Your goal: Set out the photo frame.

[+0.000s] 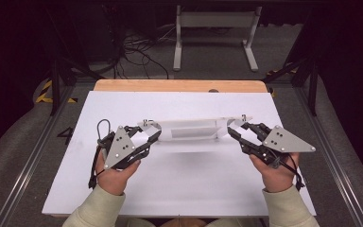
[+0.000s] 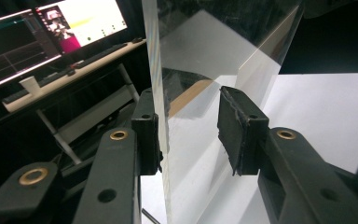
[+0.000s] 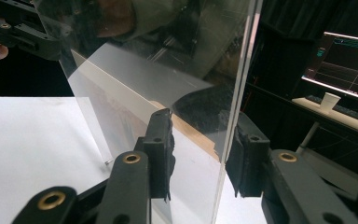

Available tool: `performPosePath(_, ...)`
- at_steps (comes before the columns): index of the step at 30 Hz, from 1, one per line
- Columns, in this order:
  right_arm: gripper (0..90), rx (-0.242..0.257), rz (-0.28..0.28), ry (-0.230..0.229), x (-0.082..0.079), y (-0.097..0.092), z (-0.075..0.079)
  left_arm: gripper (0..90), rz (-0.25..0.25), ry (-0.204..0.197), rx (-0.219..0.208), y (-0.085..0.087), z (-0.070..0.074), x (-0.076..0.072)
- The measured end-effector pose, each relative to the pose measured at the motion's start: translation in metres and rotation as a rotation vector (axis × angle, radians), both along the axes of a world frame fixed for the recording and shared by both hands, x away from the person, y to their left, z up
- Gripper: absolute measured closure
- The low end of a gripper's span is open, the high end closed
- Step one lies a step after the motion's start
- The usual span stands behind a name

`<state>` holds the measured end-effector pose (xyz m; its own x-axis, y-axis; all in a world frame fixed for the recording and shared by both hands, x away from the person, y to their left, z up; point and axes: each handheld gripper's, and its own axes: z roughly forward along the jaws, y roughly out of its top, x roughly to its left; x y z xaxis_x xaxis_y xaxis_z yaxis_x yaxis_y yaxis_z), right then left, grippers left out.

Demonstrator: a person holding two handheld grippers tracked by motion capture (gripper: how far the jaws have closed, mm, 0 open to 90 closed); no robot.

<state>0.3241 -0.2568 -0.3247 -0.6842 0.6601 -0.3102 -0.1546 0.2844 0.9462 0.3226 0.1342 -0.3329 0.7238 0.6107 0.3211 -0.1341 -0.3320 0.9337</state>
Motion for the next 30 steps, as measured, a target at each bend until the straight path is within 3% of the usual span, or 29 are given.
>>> performPosePath(12, 63.3, 0.024, -0.009, 0.064, -0.019, 0.001, 0.016, 62.3, -0.058, 0.072, -0.062, 0.005, 0.016, -0.012)
performPosePath(18, 62.9, 0.022, -0.055, 0.122, -0.035, 0.005, 0.026, 60.8, -0.070, 0.107, -0.072, 0.004, 0.017, -0.011)
performPosePath(22, 59.0, 0.033, -0.103, 0.127, -0.033, 0.008, 0.024, 59.4, -0.063, 0.080, -0.089, 0.000, 0.015, -0.008)
performPosePath(27, 58.3, 0.098, -0.089, 0.094, -0.027, 0.007, 0.016, 55.3, -0.068, 0.055, -0.144, 0.000, 0.009, 0.000)
performPosePath(30, 58.1, 0.122, -0.085, 0.095, -0.024, 0.007, 0.014, 46.8, -0.049, 0.064, -0.148, 0.000, 0.007, 0.003)
